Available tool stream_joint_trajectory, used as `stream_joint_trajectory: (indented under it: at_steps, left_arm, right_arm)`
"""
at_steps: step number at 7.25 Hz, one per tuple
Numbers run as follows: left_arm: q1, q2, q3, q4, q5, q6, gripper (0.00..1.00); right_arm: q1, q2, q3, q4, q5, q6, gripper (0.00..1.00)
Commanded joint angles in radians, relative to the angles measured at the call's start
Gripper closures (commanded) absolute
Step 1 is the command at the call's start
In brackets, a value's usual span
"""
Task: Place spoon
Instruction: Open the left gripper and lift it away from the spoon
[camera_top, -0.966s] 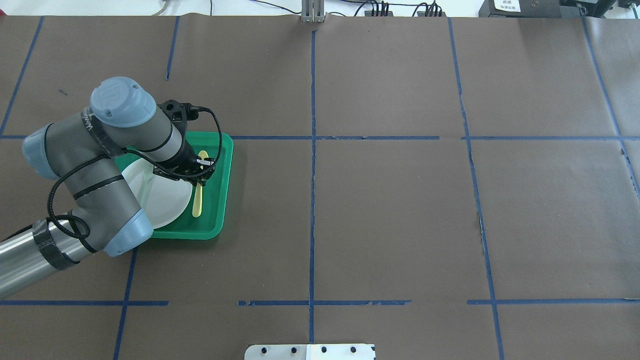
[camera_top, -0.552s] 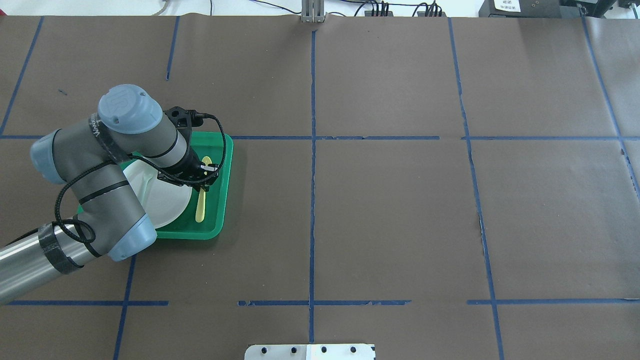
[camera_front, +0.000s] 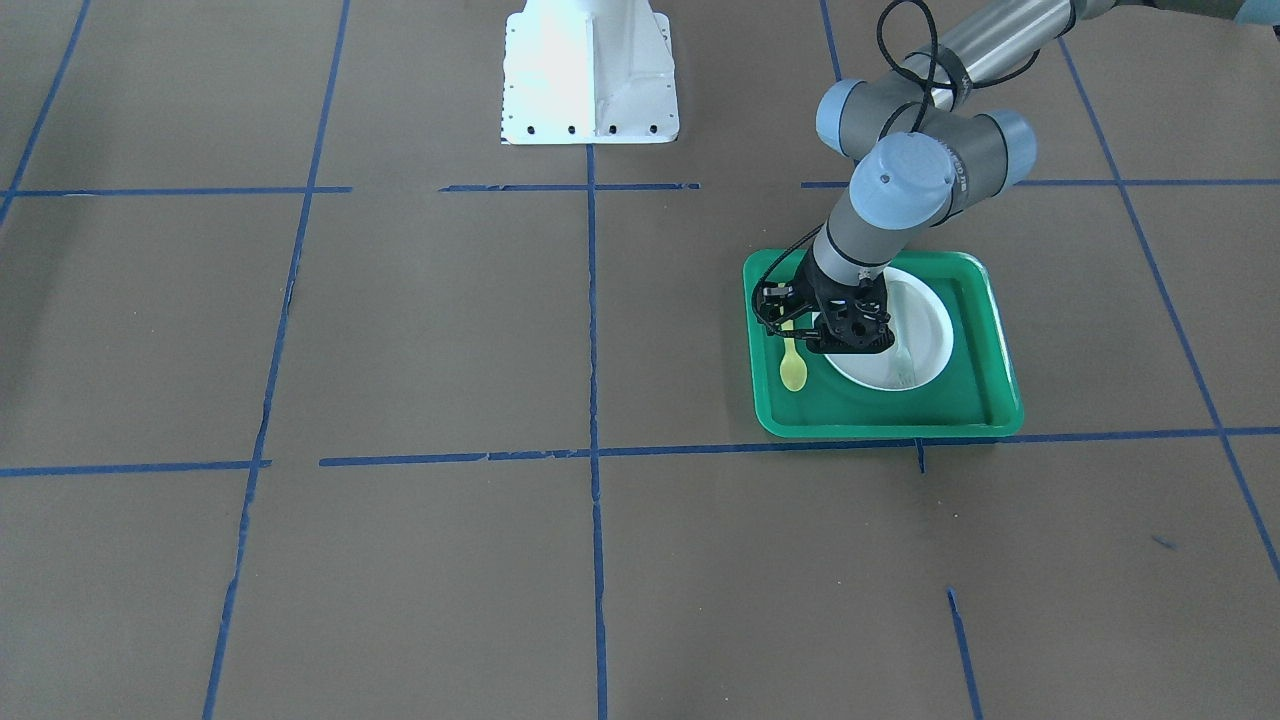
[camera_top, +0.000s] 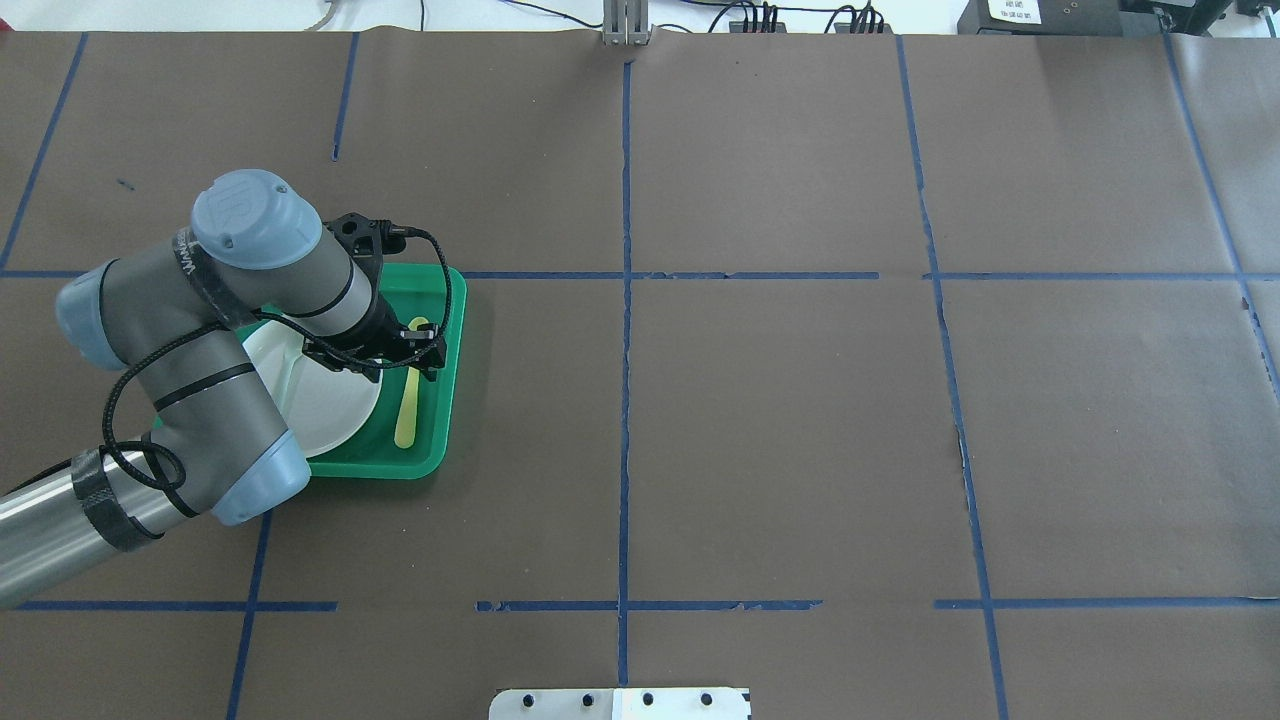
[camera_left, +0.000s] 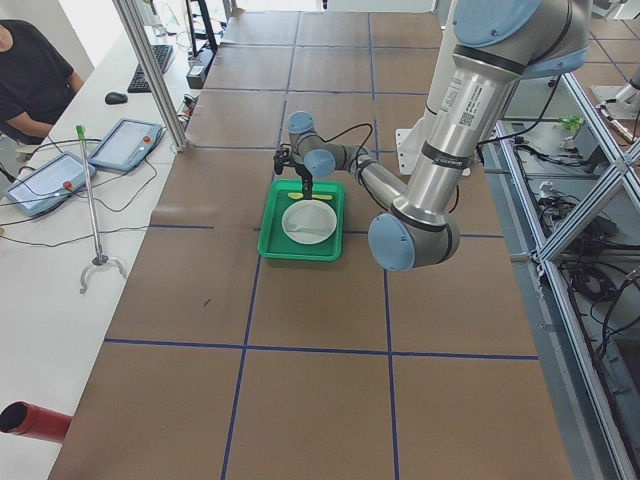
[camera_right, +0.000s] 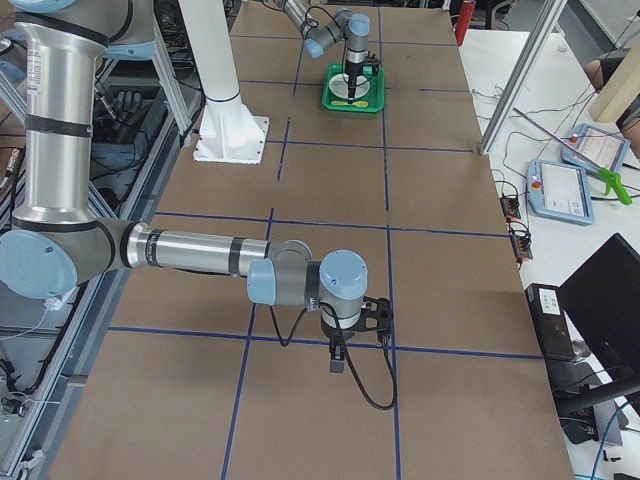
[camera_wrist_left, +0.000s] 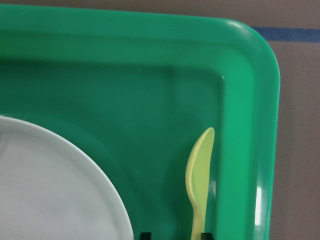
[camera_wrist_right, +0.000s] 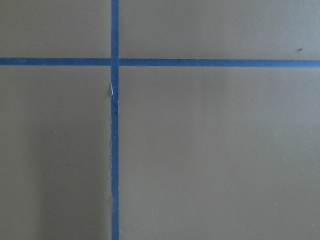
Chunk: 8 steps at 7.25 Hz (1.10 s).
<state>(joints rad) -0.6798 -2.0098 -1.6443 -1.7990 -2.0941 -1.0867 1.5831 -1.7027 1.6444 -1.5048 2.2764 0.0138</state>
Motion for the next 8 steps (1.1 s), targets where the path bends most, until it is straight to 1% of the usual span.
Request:
stream_joint_trajectory:
  at_steps: [1, 2, 3, 4, 5, 7, 8]
  left_arm:
    - [-0.041, 0.006, -0.066, 0.029, -0.001, 0.008, 0.0]
    - [-0.07, 0.006, -0.128, 0.112, -0.003, 0.013, 0.0]
    - [-0.104, 0.006, -0.225, 0.213, -0.003, 0.04, 0.0]
    - [-0.165, -0.004, -0.309, 0.324, -0.001, 0.101, 0.0]
    - [-0.243, -0.006, -0.357, 0.37, -0.001, 0.169, 0.0]
    - [-0.396, 0.005, -0.371, 0.4, 0.0, 0.348, 0.0]
    - [-0.468, 0.012, -0.356, 0.401, 0.005, 0.524, 0.0]
  right_arm:
    - [0.0, 0.0, 0.0, 0.0, 0.0, 0.0, 0.0]
    - [0.0, 0.0, 0.0, 0.0, 0.0, -0.001, 0.0]
    - [0.0, 0.0, 0.0, 0.0, 0.0, 0.0, 0.0]
    - [0.0, 0.0, 0.0, 0.0, 0.0, 0.0, 0.0]
    - [0.0, 0.0, 0.0, 0.0, 0.0, 0.0, 0.0]
    - [0.0, 0.0, 0.0, 0.0, 0.0, 0.0, 0.0]
    - [0.0, 0.0, 0.0, 0.0, 0.0, -0.001, 0.0]
